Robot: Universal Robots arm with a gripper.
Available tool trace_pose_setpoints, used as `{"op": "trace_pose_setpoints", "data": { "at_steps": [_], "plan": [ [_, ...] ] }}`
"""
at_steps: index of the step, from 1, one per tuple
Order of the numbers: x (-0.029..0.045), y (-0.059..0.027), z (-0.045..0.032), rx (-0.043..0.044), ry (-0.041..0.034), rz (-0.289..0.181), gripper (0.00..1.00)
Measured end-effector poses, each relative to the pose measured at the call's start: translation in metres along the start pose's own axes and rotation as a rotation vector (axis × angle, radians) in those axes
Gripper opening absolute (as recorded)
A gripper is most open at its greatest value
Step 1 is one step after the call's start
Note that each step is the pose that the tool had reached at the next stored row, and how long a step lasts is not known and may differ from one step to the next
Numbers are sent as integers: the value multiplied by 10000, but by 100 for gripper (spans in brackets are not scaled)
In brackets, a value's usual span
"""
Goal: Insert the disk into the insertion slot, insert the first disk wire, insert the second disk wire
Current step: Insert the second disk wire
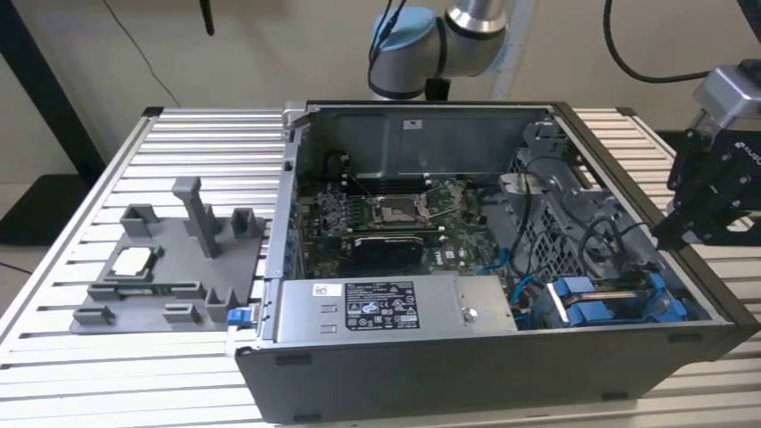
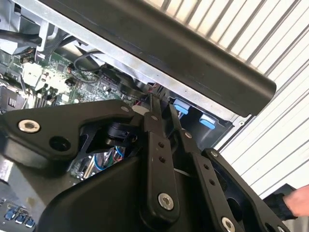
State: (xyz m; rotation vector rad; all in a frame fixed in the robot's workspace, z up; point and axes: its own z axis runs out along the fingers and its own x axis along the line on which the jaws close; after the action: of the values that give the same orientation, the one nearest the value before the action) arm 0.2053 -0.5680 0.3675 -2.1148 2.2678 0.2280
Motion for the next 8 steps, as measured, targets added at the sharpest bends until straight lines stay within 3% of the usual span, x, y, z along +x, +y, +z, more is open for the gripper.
{"op": "trace_pose_setpoints", "data": {
  "at_steps": [3,4,8],
  "plan": [
    [1,0,1,-2,-43,-4,21],
    [0,0,1,-2,-50,-4,14],
    [6,-1,0,-17,-51,-2,14]
  ]
}}
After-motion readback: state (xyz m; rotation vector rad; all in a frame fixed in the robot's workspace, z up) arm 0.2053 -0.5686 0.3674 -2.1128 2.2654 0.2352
